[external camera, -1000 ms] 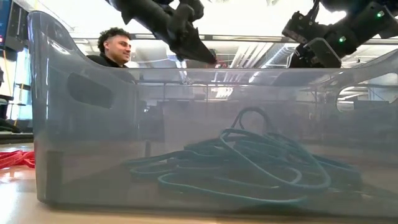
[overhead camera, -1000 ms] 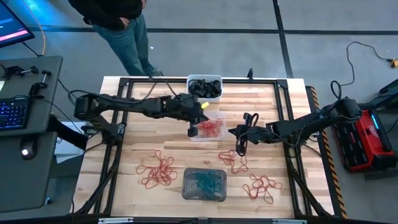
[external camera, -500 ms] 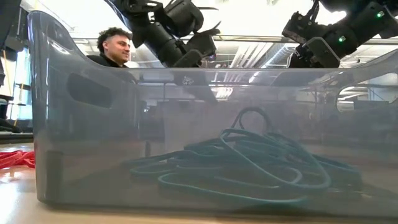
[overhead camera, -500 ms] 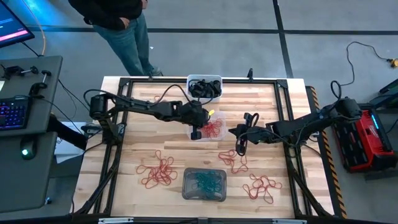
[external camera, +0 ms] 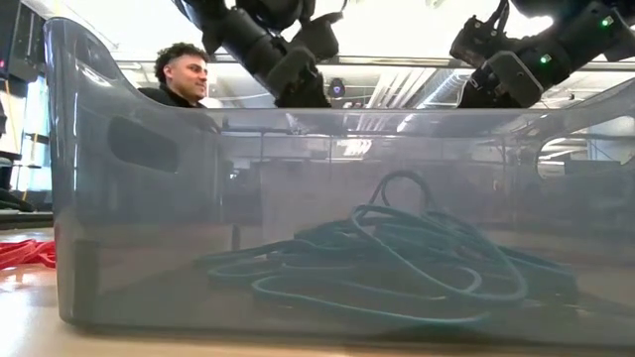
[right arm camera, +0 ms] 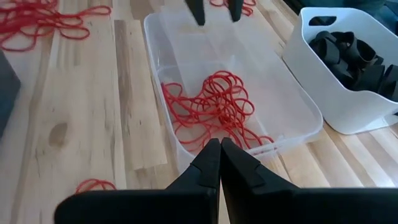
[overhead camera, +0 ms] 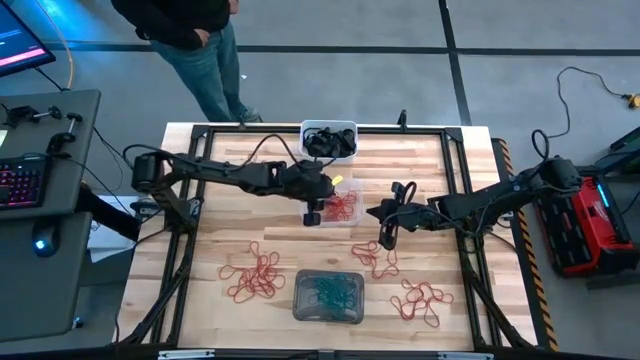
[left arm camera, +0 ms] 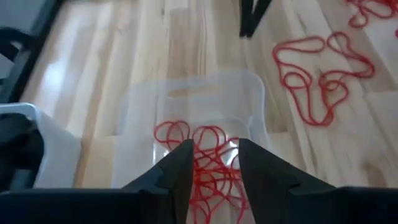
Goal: Sort rubber bands into baskets
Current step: Put the red rubber band into the transparent bin
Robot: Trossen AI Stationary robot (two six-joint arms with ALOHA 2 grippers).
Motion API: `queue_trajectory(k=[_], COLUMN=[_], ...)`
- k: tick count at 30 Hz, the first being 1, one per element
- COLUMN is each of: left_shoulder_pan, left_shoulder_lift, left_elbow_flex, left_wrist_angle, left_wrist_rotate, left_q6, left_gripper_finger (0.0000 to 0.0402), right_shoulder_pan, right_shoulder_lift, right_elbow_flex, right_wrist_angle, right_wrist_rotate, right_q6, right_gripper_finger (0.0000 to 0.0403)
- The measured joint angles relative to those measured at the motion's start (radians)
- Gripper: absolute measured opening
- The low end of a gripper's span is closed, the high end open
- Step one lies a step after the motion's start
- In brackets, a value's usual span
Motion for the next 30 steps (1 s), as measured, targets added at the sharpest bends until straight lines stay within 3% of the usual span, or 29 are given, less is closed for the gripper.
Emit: queue_trajectory(k=[5, 11, 17, 25, 30], left_shoulder_pan=[0.005, 0.039, 0.093, 0.241, 0.372], left_shoulder_lift=[-0.081, -0.233, -0.392, -0.508, -0.493], left_elbow_flex=[-0.049, -0.178, -0.314, -0.395, -0.397], left_wrist_angle=[0.054, 0.106, 0.099, -0.088, -0.200], left_wrist_rotate=[-0.047, -0.085, -0.134, -0.131, -0.019], left_q6=[0.001, -0.027, -0.058, -0.088, -0.048], left_gripper_finger=[0.0100, 0.0061, 0.0049, 0.0041, 0.0015], right_shoulder_pan=[0.000, -0.001, -0.001, -0.001, -0.001], right_shoulder_lift=[0.000, 0.000, 0.000, 0.000, 0.000], right_elbow_flex=[0.000, 0.000, 0.000, 0.000, 0.000], right_wrist_angle=[0.005, 0.002, 0.005, 0.006, 0.006], right_wrist_rotate=[-0.003, 0.000, 0.002, 0.002, 0.003], right_q6=[-0.003, -0.008, -0.008, -0.011, -0.008], right_gripper_finger=[0.0000, 0.0000, 0.0000, 0.0000, 0.0000])
